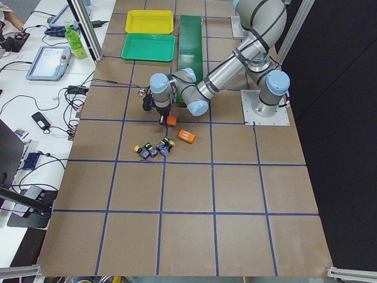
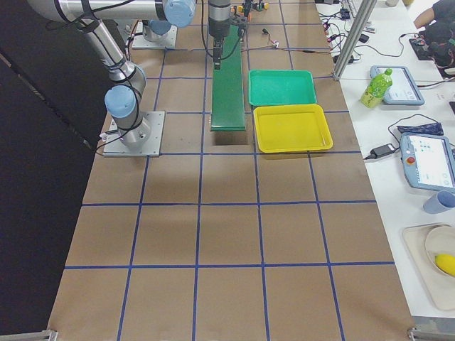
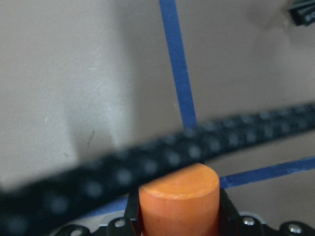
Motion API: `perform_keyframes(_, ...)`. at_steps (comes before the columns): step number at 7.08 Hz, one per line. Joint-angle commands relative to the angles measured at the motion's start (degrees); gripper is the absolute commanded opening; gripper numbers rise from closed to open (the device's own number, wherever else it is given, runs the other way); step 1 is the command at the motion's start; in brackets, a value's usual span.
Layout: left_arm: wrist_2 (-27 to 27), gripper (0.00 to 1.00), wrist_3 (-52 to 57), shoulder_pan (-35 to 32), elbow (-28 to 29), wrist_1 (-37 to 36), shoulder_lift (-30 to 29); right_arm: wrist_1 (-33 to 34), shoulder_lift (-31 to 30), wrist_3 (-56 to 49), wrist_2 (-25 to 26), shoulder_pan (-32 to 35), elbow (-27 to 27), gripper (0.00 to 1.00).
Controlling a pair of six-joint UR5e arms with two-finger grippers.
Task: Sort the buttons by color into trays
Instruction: 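Grasp the orange cylinder with the left gripper, then carry the orange cylinder onto the belt and release it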
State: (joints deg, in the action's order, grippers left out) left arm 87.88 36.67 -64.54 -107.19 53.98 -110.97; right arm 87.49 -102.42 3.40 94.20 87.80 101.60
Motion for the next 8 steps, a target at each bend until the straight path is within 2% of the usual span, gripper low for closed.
perform_keyframes(1,1.23,0.00,1.72,-5.73,-0.13,8.63,10.28,0.05,0.03,-0.06,-0.07,0.00,0.00,1.00)
perform_keyframes(2,2.37,0.00,10.18,-9.86,-1.87,10.78,14.69,-0.03,0.03,-0.06,0.02,0.00,0.00,1.00)
perform_keyframes(4,3.35,0.00,21.37,-16.91,-12.30,7.05,20.51,-0.12,-0.06,-0.06,0.02,0.00,0.00,1.00)
perform_keyframes(5,3.61,0.00,29.09,-17.80,-13.82,4.41,21.14,-0.12,-0.06,-0.24,0.02,0.00,0.00,1.00)
perform_keyframes(8,3.53,0.01,36.70,-20.18,-16.47,3.16,21.68,-0.12,-0.06,-0.24,0.02,0.00,0.00,1.00)
